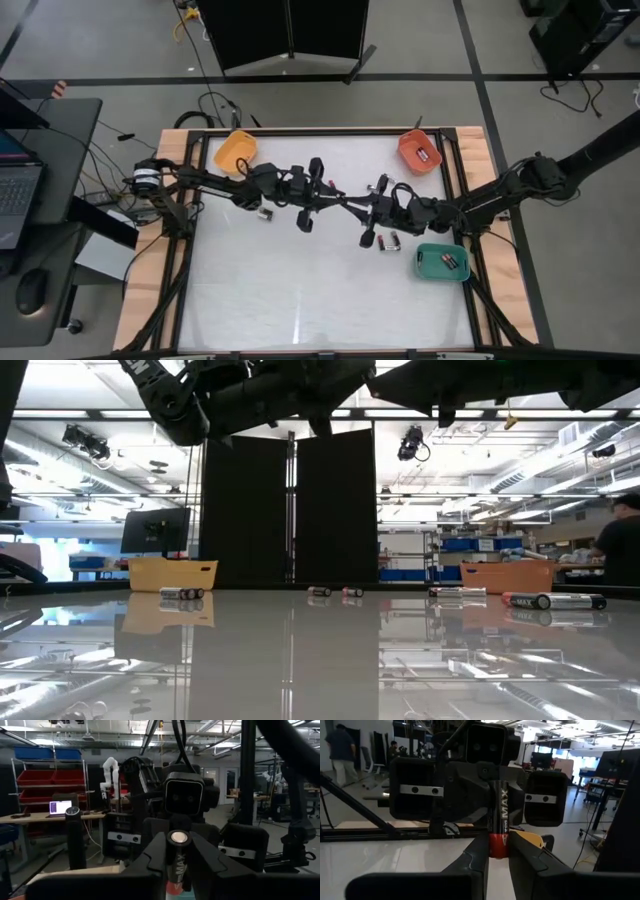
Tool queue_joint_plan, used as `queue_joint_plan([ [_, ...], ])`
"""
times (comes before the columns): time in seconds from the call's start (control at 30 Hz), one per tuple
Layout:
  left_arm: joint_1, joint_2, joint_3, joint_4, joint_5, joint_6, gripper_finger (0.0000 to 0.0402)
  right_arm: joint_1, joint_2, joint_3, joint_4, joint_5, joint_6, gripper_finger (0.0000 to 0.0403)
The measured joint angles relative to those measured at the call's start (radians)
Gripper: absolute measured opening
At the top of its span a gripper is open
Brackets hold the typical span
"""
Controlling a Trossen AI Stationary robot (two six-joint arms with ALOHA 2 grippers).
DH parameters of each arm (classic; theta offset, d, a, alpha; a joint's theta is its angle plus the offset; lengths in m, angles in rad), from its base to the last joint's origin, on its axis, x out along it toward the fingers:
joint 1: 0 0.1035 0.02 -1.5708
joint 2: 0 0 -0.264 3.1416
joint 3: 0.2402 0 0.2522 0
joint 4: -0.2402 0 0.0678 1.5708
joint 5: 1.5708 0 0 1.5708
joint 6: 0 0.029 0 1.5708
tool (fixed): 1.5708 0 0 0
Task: Sort batteries
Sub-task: Put the red battery into the yellow bin
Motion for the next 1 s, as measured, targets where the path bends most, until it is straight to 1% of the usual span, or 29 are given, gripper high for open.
queue_joint_plan([
  [0.17,0.0,-0.006,-0.001,0.003,0.014,0.011,0.0054,0.0,0.0,0.001,-0.008,0.001,-0.001,0.0116],
  [0.2,0.001,-0.01,-0.001,0.008,0.016,0.011,0.0054,0.0,0.0,0.001,-0.011,0.014,-0.001,0.0126],
  [0.3,0.01,-0.038,-0.001,-0.005,0.024,0.015,0.0054,-0.001,0.0,0.001,-0.012,0.097,-0.006,0.0152],
  [0.37,0.015,-0.068,-0.001,-0.044,0.031,0.028,0.0054,-0.003,0.0,0.001,-0.014,0.154,-0.014,0.0167],
  [0.43,0.023,-0.1,-0.001,-0.101,0.036,0.063,0.0054,-0.002,0.0,0.001,-0.014,0.188,-0.031,0.0181],
  [0.5,0.036,-0.143,-0.001,-0.183,0.028,0.101,0.0054,-0.002,0.0,0.001,-0.015,0.2,-0.049,0.0193],
  [0.63,0.055,-0.245,-0.001,-0.431,-0.014,0.166,0.0054,-0.002,0.0,0.001,-0.057,0.21,-0.057,0.0203],
  [0.73,0.059,-0.328,-0.001,-0.634,-0.116,0.21,0.0054,-0.002,0.0,0.001,-0.11,0.21,-0.049,0.0203],
  [0.87,0.064,-0.437,-0.001,-0.927,-0.344,0.239,0.0054,-0.002,0.0,0.001,-0.172,0.215,-0.031,0.0194],
  [0.93,0.078,-0.484,-0.001,-1.08,-0.437,0.206,0.0054,-0.002,0.0,0.001,-0.202,0.216,-0.001,0.0189],
  [1.0,0.11,-0.532,-0.001,-1.231,-0.506,0.142,0.0054,-0.003,0.0,0.001,-0.227,0.216,0.024,0.0183],
])
